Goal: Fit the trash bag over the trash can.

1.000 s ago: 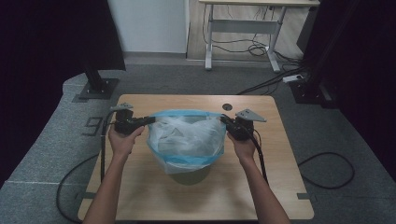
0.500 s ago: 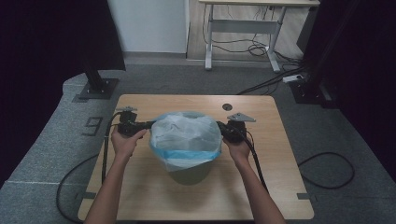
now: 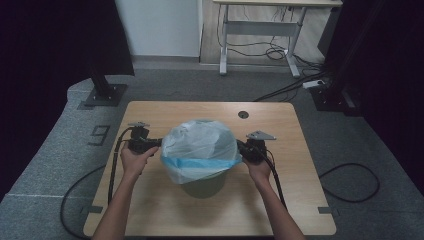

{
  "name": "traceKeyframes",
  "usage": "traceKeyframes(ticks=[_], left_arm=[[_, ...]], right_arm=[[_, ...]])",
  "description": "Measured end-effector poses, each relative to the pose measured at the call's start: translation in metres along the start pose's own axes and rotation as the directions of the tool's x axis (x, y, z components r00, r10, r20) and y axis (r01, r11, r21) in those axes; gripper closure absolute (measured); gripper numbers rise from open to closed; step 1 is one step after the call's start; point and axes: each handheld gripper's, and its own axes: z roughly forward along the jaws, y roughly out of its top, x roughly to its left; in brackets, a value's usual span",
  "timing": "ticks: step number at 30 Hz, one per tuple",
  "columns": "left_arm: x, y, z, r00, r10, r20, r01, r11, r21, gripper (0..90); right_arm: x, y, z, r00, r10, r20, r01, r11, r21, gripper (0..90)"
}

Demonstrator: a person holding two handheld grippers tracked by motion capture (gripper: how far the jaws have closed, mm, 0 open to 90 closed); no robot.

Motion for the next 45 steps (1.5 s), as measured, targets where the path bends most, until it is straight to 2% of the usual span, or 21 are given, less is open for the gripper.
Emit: traceKeyframes(ticks=[2,4,6,9,10,12,15,17,20,23,25,29,32,33,35,37,39,42,45], left_arm=[[-0.002,0.000,0.000,1.0000,0.004,-0.007,-0.004,1.0000,-0.001,89.3],[-0.002,0.001,-0.002,1.0000,0.001,-0.005,-0.001,1.0000,-0.009,89.2],[-0.003,0.002,-0.002,1.0000,0.007,0.002,-0.007,0.9999,-0.013,89.2],[-0.008,0.004,-0.003,0.9998,0.020,0.001,-0.020,0.9997,-0.015,89.2],[-0.009,0.004,-0.003,0.9998,0.020,0.001,-0.020,0.9997,-0.016,89.2],[-0.010,0.004,-0.003,0.9999,0.016,0.001,-0.016,0.9996,-0.022,89.2],[-0.010,0.004,-0.004,1.0000,0.009,0.000,-0.009,0.9996,-0.025,89.2],[-0.010,0.005,-0.005,1.0000,0.008,-0.004,-0.008,0.9995,-0.030,89.2],[-0.009,0.005,-0.007,1.0000,0.002,-0.001,-0.002,0.9993,-0.038,89.2],[-0.008,0.005,-0.006,1.0000,0.001,-0.002,-0.001,0.9994,-0.035,89.2],[-0.008,0.005,-0.007,1.0000,0.002,-0.001,-0.002,0.9994,-0.036,89.2],[-0.010,0.005,-0.006,0.9999,0.009,0.007,-0.009,0.9993,-0.036,89.1],[-0.011,0.005,-0.003,0.9999,0.013,0.005,-0.013,0.9993,-0.034,89.1],[-0.011,0.005,-0.002,0.9999,0.010,0.004,-0.010,0.9993,-0.035,89.1],[-0.010,0.005,-0.001,1.0000,0.003,0.005,-0.002,0.9994,-0.035,89.1],[-0.010,0.005,-0.001,1.0000,0.001,0.004,0.000,0.9994,-0.034,89.2],[-0.010,0.006,-0.003,1.0000,-0.004,-0.005,0.004,0.9994,-0.034,89.2],[-0.009,0.006,-0.005,0.9999,-0.010,-0.003,0.010,0.9991,-0.040,89.2],[-0.008,0.006,-0.007,0.9999,-0.011,-0.003,0.011,0.9990,-0.043,89.2]], right_arm=[[0.000,-0.001,-0.007,0.9997,-0.005,0.023,0.006,0.999,-0.042,81.1],[0.000,0.001,-0.021,0.9976,-0.015,0.067,0.023,0.994,-0.110,67.1],[0.002,0.004,-0.034,0.9981,-0.029,0.055,0.037,0.988,-0.149,63.5],[0.010,0.007,-0.053,0.9948,-0.081,0.062,0.091,0.980,-0.180,59.3],[0.012,0.007,-0.060,0.9943,-0.083,0.068,0.094,0.978,-0.188,56.7],[0.012,0.007,-0.067,0.9966,-0.056,0.061,0.066,0.980,-0.186,51.6],[0.003,0.006,-0.064,0.9996,0.001,0.030,0.003,0.990,-0.139,47.3],[-0.004,0.005,-0.058,0.9990,0.040,-0.021,-0.042,0.994,-0.098,44.8],[-0.014,0.004,-0.050,0.9930,0.108,-0.047,-0.112,0.991,-0.077,43.3],[-0.020,0.005,-0.045,0.9846,0.162,-0.065,-0.168,0.981,-0.101,43.5],[-0.021,0.008,-0.045,0.9839,0.169,-0.060,-0.175,0.978,-0.113,43.4],[-0.018,0.014,-0.054,0.9872,0.149,-0.058,-0.156,0.974,-0.165,42.0],[-0.018,0.020,-0.061,0.9832,0.167,-0.075,-0.178,0.965,-0.194,42.4],[-0.018,0.022,-0.061,0.9822,0.173,-0.074,-0.184,0.965,-0.189,43.2],[-0.015,0.025,-0.057,0.9865,0.157,-0.047,-0.162,0.975,-0.149,43.2],[-0.014,0.026,-0.052,0.9893,0.140,-0.041,-0.144,0.983,-0.113,42.9],[-0.014,0.027,-0.049,0.9885,0.139,-0.058,-0.145,0.984,-0.101,42.9],[-0.015,0.028,-0.050,0.9819,0.159,-0.103,-0.170,0.979,-0.116,43.0],[-0.013,0.029,-0.054,0.9838,0.144,-0.106,-0.158,0.978,-0.135,43.1]])
